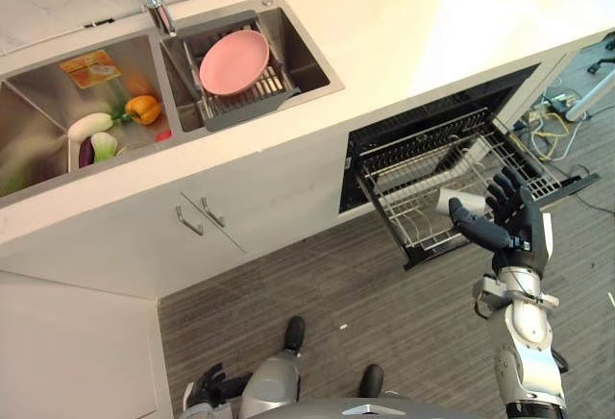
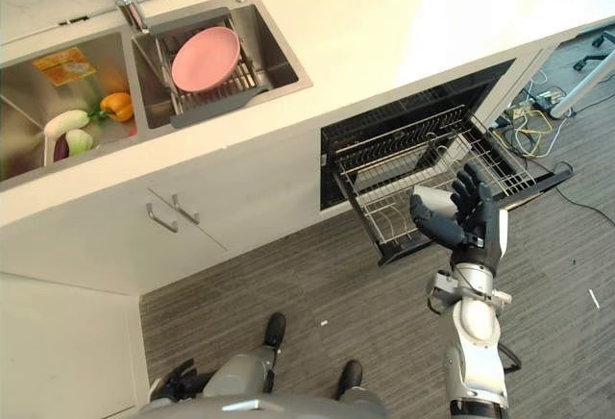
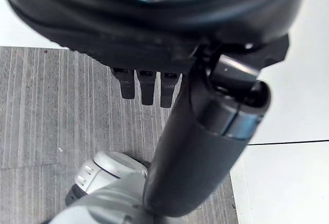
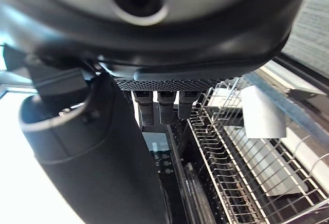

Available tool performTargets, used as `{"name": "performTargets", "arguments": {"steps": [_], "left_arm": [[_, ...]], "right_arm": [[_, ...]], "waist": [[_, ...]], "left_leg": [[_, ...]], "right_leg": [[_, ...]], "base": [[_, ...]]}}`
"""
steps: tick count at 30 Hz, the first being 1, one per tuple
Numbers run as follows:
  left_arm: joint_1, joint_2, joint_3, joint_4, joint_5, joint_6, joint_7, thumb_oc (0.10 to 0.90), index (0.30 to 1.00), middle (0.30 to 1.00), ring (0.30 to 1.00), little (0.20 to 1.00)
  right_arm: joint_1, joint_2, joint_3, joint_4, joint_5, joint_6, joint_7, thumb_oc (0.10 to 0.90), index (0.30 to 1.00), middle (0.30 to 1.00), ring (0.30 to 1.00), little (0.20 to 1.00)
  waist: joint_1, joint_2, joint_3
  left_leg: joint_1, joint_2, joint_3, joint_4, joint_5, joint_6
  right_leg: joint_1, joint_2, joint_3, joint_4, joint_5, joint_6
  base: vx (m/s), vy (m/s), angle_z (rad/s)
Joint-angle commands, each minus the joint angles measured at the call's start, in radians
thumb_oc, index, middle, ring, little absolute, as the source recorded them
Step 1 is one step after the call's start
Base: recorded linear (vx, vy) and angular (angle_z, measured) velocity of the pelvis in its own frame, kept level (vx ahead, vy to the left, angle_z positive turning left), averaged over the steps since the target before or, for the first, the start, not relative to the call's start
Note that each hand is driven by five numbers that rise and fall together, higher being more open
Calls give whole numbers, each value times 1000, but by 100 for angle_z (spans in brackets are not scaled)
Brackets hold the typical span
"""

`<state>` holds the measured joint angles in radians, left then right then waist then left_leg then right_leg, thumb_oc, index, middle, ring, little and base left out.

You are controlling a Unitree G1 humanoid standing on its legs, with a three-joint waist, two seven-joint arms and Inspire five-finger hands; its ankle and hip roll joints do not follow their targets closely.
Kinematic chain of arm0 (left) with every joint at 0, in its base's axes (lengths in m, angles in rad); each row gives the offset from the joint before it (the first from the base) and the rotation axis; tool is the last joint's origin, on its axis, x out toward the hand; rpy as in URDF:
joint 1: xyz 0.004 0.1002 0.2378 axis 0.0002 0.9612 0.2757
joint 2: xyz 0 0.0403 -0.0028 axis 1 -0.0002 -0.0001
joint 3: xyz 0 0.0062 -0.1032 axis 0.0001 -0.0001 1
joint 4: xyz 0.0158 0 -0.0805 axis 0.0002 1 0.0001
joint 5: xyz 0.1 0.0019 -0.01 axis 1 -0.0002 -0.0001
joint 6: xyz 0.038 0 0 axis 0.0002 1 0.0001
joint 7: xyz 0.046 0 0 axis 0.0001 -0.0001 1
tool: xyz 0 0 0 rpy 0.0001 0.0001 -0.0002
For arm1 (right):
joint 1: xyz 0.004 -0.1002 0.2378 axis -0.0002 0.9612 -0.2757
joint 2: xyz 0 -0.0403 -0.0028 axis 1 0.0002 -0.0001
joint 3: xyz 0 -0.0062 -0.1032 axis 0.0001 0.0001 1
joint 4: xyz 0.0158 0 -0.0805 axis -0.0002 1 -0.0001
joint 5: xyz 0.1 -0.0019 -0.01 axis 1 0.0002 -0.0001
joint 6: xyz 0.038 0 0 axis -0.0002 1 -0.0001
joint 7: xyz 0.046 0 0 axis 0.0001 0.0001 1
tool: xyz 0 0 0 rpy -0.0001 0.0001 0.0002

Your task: Place the dishes in the dishwasher.

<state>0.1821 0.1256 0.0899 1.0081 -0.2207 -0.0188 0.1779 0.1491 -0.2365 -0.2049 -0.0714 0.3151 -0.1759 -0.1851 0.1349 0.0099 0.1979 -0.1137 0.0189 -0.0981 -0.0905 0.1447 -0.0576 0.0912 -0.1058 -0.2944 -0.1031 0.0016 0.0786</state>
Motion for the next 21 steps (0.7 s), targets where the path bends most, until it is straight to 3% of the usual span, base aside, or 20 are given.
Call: {"name": "performTargets", "arguments": {"steps": [1,6,7,9,10,12,14,16,18,20,21], "left_arm": [[-24,60,-17,115,62,-7,23,800,900,900,900,900],[-24,60,-17,115,62,-7,23,800,900,900,900,900],[-37,54,-39,134,76,-16,18,800,900,900,900,900],[-44,53,-43,122,70,-19,19,800,900,900,900,900],[-50,54,-62,102,78,-23,10,800,900,900,900,900],[-57,50,-68,100,102,-14,14,800,900,900,900,900],[-55,51,-59,114,122,-3,24,800,900,900,900,900],[-31,42,-35,136,126,-6,37,800,900,900,900,900],[-30,46,-32,141,130,-10,44,800,900,900,900,900],[-35,48,-29,145,128,-7,47,800,900,900,900,900],[-47,49,-32,162,126,-2,49,800,900,900,900,900]], "right_arm": [[-73,-88,-48,-154,-37,-146,11,800,900,900,900,900],[-73,-88,-48,-154,-37,-146,11,800,900,900,900,900],[-143,-125,-24,-210,-92,-152,-15,800,900,900,900,900],[-172,-147,-25,-224,-114,-154,-38,800,900,900,900,900],[-176,-144,-47,-240,-121,-152,-51,800,900,900,900,900],[-190,-135,-58,-238,-140,-145,-72,800,900,900,900,900],[-204,-142,-57,-230,-167,-137,-91,800,900,900,900,900],[-196,-133,-44,-245,-204,-127,-83,800,900,900,900,900],[-215,-133,-23,-238,-219,-123,-80,800,900,900,900,900],[-212,-129,-24,-241,-222,-123,-80,800,900,900,900,900],[-195,-110,-24,-253,-227,-123,-76,800,900,900,900,900]], "waist": [[21,-9,-41],[21,-9,-41],[23,24,-29],[20,21,9],[16,21,38],[15,34,34],[30,22,16],[42,13,-25],[52,-7,-42],[50,-18,-50],[46,-31,-68]], "left_leg": [[64,62,27,3,-72,-41],[64,62,27,3,-72,-41],[52,61,31,56,-68,-56],[-45,36,35,249,-103,-66],[-109,28,104,324,-92,-65],[-178,52,224,258,-36,-47],[-185,62,266,186,-28,-52],[-134,50,272,120,-25,-13],[-110,16,231,97,-33,0],[-97,9,237,84,-40,7],[-52,-17,243,49,-57,32]], "right_leg": [[30,-5,-2,16,-75,25],[30,-5,-2,16,-75,25],[43,4,-9,18,-93,5],[41,-3,-5,18,-99,-11],[67,-2,-24,16,-120,-18],[86,6,-51,16,-137,-11],[101,6,-45,16,-154,-2],[106,-13,-73,16,-142,24],[110,-32,-71,16,-133,31],[115,-42,-68,19,-128,34],[117,-71,-80,67,-126,47]], "base": [[0,0,0],[-7,-13,3],[-83,-90,6],[-102,-125,46],[-19,-82,76],[127,-1,94],[212,59,77],[192,183,-3],[249,165,-20],[193,150,-27],[231,199,-19]]}}
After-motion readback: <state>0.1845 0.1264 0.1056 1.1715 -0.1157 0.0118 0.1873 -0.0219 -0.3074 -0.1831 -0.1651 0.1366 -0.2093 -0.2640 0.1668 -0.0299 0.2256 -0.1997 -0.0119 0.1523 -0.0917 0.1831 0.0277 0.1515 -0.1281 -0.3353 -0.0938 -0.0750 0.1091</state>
